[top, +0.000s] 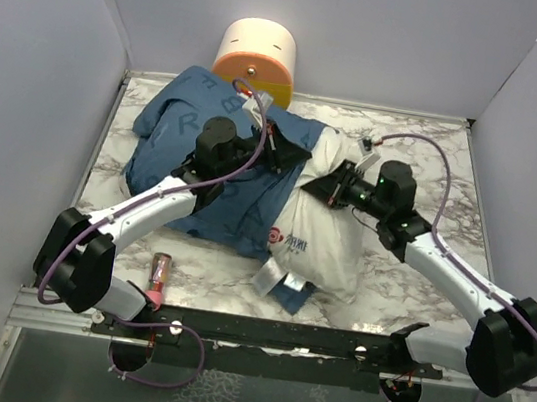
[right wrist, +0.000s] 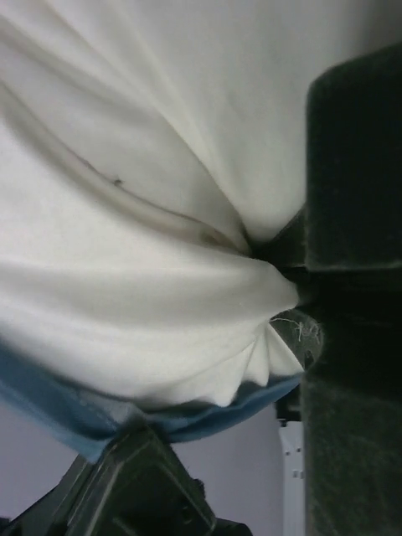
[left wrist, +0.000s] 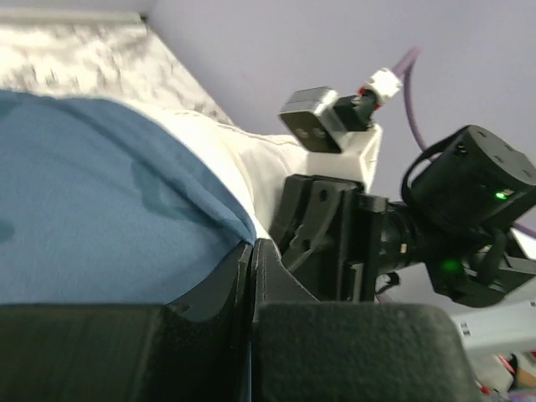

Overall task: Put the pillow into the pillowcase
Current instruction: Stuff the pillow into the pillowcase.

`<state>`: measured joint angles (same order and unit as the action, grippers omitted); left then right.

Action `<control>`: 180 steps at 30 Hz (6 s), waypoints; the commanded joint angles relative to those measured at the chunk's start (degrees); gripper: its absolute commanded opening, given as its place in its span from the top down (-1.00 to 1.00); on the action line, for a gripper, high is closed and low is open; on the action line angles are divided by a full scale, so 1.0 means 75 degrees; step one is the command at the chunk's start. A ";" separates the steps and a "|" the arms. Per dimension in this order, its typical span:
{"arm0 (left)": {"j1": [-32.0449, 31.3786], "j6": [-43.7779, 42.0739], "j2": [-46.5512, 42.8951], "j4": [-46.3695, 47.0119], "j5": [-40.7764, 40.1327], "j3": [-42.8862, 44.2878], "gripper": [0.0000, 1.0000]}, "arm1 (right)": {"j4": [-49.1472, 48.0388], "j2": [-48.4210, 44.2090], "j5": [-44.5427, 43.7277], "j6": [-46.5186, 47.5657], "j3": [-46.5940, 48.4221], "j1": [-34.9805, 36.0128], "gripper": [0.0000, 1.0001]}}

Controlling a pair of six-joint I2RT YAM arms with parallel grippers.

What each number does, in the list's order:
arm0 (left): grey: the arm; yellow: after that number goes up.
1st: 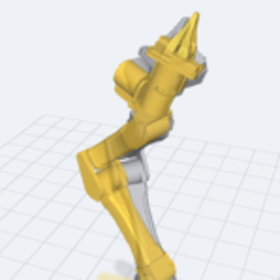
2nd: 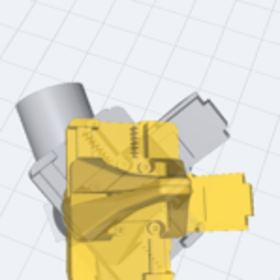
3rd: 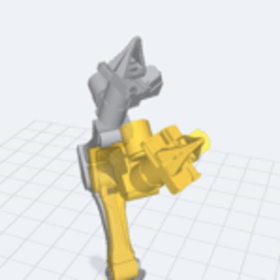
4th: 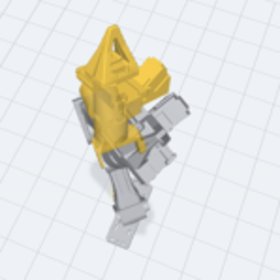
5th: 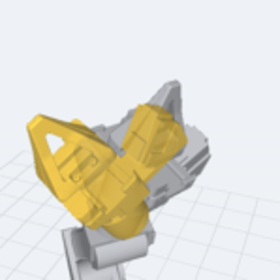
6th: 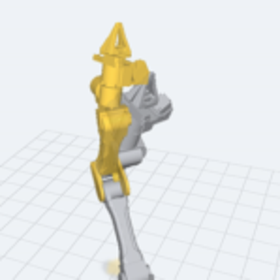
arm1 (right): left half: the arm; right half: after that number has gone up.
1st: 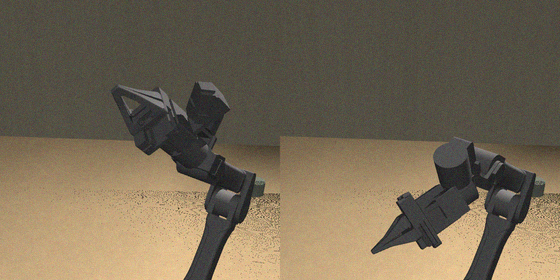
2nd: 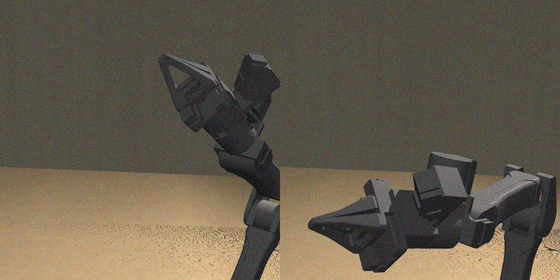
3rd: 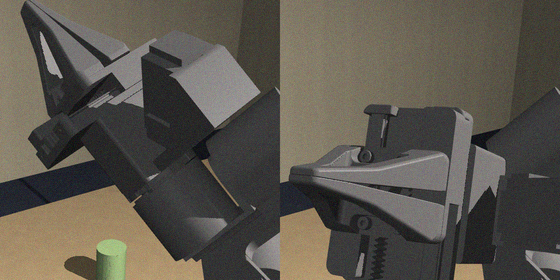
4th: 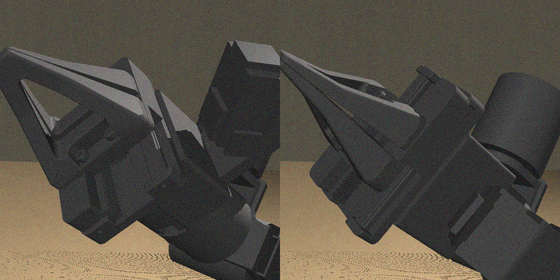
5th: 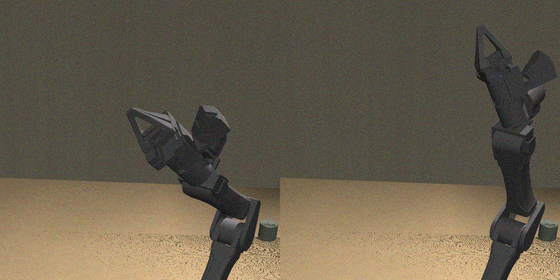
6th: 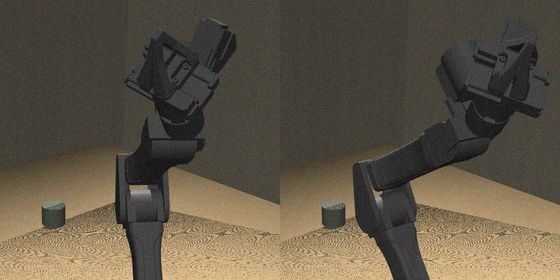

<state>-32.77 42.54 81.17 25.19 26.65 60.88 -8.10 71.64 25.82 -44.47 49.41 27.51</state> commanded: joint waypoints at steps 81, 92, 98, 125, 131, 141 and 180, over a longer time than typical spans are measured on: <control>-0.0897 -0.3635 0.0085 -0.9488 -0.4461 0.6066 -0.21 | -0.0515 -0.0874 0.2730 0.2637 -0.0648 -0.0248 0.99; -0.0839 -0.7213 0.2259 -0.8843 -0.3791 0.7437 -0.58 | -0.0448 -0.1266 0.2483 0.2444 -0.1033 0.0027 0.99; -0.0708 -0.7263 0.3124 -0.9481 -0.3432 0.7807 -0.59 | -0.0385 -0.1325 0.2528 0.2471 -0.1013 0.0033 0.99; -0.0674 -0.2847 0.2989 -0.6102 -0.0932 0.9898 1.00 | 0.0244 -0.0836 0.0408 0.3012 0.1206 0.0046 0.99; -0.1424 -0.1027 0.1650 -0.3895 -0.0740 0.8559 1.00 | -0.0361 -0.0007 -0.0485 0.3296 0.3577 0.0041 0.99; -0.1919 -0.0313 -0.0804 -0.2253 -0.2233 0.3640 1.00 | 0.0414 -0.0027 -0.0411 0.3433 0.0441 0.0047 0.98; -0.2271 0.1628 -0.1314 -0.0285 -0.0078 0.1390 1.00 | -0.0034 -0.1071 -0.0259 0.2392 0.0402 0.0047 0.99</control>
<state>-46.50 51.27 67.33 8.73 14.11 59.18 12.80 57.04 18.72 -20.47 43.57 27.66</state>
